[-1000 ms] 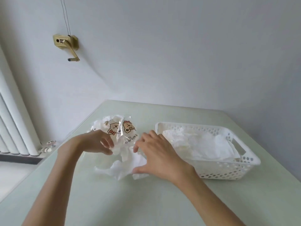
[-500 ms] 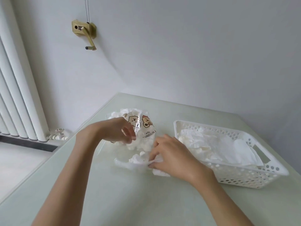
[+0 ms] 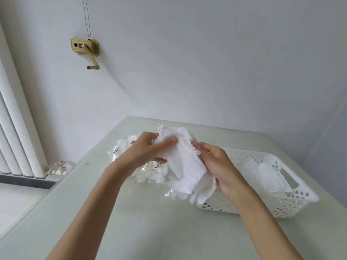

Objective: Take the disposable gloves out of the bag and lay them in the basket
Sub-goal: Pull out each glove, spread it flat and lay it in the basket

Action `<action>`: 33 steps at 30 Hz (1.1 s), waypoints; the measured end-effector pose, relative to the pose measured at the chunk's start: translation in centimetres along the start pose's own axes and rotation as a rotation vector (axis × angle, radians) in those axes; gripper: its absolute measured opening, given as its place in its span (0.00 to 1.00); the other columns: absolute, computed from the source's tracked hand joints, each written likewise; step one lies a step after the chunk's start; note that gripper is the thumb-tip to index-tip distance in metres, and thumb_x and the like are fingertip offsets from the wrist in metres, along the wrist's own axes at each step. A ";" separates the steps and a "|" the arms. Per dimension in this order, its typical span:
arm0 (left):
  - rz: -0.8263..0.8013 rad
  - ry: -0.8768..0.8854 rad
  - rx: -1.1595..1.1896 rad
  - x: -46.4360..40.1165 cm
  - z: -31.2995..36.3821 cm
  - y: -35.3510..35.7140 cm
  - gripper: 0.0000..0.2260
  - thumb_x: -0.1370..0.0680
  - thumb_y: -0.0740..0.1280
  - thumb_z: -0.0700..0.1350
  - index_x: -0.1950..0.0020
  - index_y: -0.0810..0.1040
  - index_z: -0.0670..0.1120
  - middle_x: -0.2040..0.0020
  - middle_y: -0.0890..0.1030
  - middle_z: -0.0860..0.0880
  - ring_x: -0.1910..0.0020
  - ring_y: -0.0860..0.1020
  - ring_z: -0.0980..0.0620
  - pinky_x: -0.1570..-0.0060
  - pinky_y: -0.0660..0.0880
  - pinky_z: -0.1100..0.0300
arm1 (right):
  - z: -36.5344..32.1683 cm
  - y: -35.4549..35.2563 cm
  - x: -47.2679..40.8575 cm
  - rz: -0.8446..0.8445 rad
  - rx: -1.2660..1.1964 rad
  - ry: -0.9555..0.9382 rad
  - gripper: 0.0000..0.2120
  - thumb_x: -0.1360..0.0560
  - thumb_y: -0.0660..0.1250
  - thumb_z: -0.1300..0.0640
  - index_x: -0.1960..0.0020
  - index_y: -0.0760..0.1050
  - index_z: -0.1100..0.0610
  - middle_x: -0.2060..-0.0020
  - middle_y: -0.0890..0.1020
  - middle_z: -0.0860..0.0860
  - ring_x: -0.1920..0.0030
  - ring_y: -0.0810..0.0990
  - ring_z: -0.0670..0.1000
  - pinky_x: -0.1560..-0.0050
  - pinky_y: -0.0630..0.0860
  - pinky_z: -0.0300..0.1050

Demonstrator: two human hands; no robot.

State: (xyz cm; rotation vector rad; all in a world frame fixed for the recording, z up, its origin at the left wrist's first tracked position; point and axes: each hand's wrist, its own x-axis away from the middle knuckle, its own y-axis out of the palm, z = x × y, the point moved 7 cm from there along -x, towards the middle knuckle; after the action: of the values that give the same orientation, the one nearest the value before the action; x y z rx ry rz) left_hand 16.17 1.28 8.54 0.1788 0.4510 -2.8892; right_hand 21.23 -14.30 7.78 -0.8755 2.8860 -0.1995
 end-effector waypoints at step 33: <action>-0.214 0.291 -0.079 2.1 6.1 7.5 0.07 0.23 0.66 0.49 0.47 0.78 0.49 0.62 0.82 0.42 0.68 0.76 0.52 0.71 0.70 0.61 | 0.2 -5.0 1.5 -0.453 -0.050 0.103 0.21 0.35 0.74 0.43 0.48 0.82 0.56 0.55 0.84 0.51 0.54 0.83 0.49 0.56 0.78 0.39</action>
State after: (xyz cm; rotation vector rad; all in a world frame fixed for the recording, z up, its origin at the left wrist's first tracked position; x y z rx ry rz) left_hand 15.35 -8.00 11.83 0.5762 0.6714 -3.0568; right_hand 22.71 -19.28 8.23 -1.5622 2.7460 -0.2169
